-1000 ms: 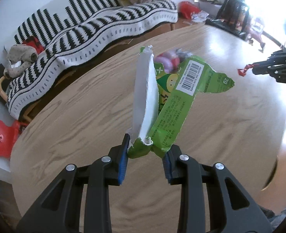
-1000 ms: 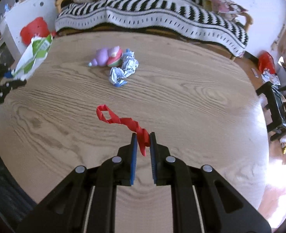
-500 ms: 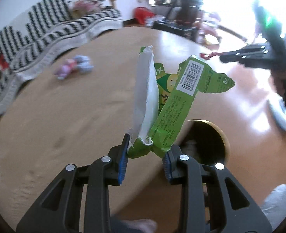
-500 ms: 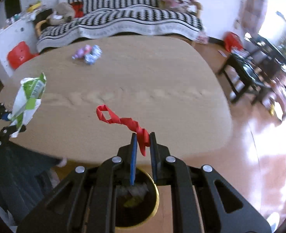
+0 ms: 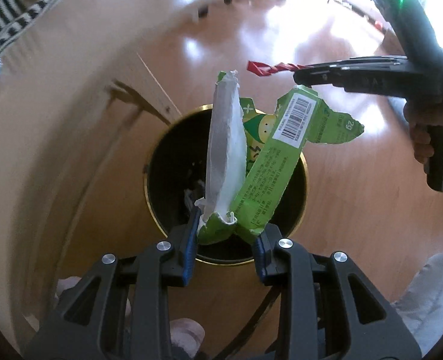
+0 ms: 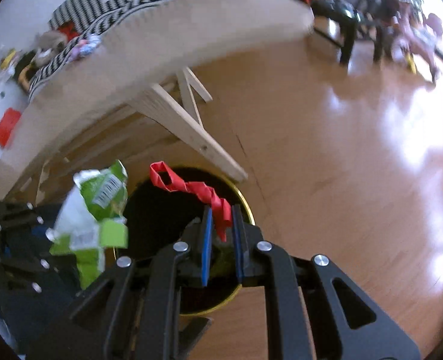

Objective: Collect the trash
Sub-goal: 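Lift both held items and carry them over the bin, then open both grippers to drop the items into the bin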

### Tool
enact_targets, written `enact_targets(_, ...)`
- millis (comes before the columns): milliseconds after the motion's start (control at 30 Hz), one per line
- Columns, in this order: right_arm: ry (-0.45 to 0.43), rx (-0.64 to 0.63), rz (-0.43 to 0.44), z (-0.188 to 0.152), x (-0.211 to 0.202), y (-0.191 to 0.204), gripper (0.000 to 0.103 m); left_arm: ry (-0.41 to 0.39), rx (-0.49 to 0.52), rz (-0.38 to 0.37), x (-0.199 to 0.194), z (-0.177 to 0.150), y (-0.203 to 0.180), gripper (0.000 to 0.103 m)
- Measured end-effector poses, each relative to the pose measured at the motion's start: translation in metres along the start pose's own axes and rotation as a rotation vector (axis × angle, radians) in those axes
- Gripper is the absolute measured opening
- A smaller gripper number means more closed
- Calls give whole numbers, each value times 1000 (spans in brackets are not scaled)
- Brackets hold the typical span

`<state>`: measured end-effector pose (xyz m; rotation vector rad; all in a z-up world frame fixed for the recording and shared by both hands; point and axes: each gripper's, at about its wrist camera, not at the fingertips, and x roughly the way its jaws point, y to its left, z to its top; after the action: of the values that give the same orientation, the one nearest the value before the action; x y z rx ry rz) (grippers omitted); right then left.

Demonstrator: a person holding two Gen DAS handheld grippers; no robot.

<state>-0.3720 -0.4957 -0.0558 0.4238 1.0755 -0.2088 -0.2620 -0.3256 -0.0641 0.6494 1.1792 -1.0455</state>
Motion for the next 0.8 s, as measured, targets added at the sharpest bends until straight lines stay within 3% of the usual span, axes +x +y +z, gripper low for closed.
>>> enact_targets(100,35,56,27,-2,30,-4,13,42,-30,-18,28,4,9,30)
enact_targets(367,155,36,30,0,87,5,13,125,-129,-39,78,-11,29,30)
enact_targets(800,196,70,32,-2,106,4,13,134,-140,-75,93,-12,33,30)
